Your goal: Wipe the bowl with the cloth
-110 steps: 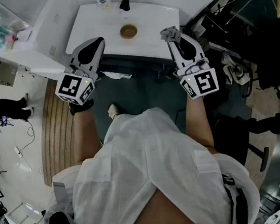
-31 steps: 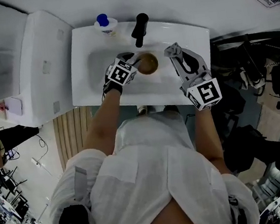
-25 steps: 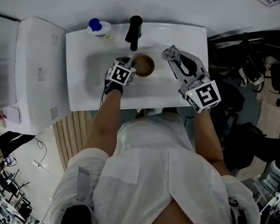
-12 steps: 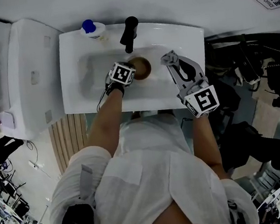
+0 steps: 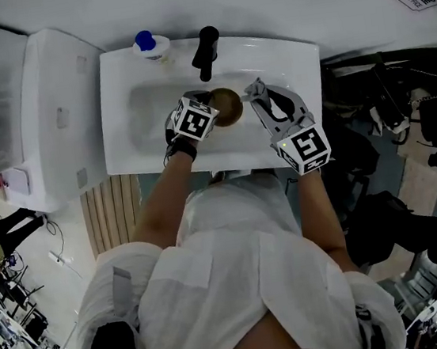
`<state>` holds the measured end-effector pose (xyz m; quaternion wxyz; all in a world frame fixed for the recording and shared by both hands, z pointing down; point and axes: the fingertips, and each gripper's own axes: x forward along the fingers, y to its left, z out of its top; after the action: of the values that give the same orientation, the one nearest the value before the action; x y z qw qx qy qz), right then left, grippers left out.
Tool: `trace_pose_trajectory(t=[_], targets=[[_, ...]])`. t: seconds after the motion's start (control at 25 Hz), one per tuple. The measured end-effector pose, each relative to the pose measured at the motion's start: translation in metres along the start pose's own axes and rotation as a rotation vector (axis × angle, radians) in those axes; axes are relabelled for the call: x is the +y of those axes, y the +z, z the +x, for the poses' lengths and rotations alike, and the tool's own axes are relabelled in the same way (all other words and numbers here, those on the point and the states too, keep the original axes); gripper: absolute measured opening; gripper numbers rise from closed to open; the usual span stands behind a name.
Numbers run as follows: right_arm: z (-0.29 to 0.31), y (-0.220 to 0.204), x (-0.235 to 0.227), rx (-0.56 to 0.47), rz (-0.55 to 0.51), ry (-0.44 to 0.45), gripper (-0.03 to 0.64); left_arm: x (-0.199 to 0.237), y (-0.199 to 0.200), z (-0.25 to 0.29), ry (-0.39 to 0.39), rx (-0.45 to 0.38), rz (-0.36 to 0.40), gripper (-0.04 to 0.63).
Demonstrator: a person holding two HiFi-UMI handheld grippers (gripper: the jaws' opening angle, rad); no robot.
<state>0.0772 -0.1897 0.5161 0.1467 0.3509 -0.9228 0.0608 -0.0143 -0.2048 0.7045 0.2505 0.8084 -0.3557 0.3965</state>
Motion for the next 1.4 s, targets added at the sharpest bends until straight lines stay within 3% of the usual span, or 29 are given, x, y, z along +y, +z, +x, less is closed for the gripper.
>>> trace_pose_trajectory(t=[0.28, 0.68, 0.88, 1.08, 1.16, 1.4], targets=[[0.018, -0.009, 0.023, 0.126, -0.079, 0.027, 0.150, -0.005, 0.046, -0.078, 0.091, -0.084, 0.088, 0.018], [0.032, 0.001, 0.034, 0.284, -0.142, 0.015, 0.152, -0.014, 0.079, -0.144, 0.169, -0.118, 0.272, 0.020], [0.038, 0.009, 0.037, 0.368, -0.274, 0.023, 0.150, -0.029, 0.092, -0.156, 0.146, -0.108, 0.398, 0.020], [0.048, 0.017, 0.055, 0.428, -0.481, 0.123, 0.119, -0.047, 0.090, -0.157, 0.114, -0.021, 0.609, 0.018], [0.051, 0.018, 0.060, 0.446, -0.543, 0.141, 0.101, -0.048, 0.092, -0.159, 0.119, -0.008, 0.651, 0.017], [0.052, 0.032, 0.047, 0.355, -0.359, 0.023, 0.077, -0.040, 0.111, -0.174, 0.174, -0.123, 0.599, 0.018]])
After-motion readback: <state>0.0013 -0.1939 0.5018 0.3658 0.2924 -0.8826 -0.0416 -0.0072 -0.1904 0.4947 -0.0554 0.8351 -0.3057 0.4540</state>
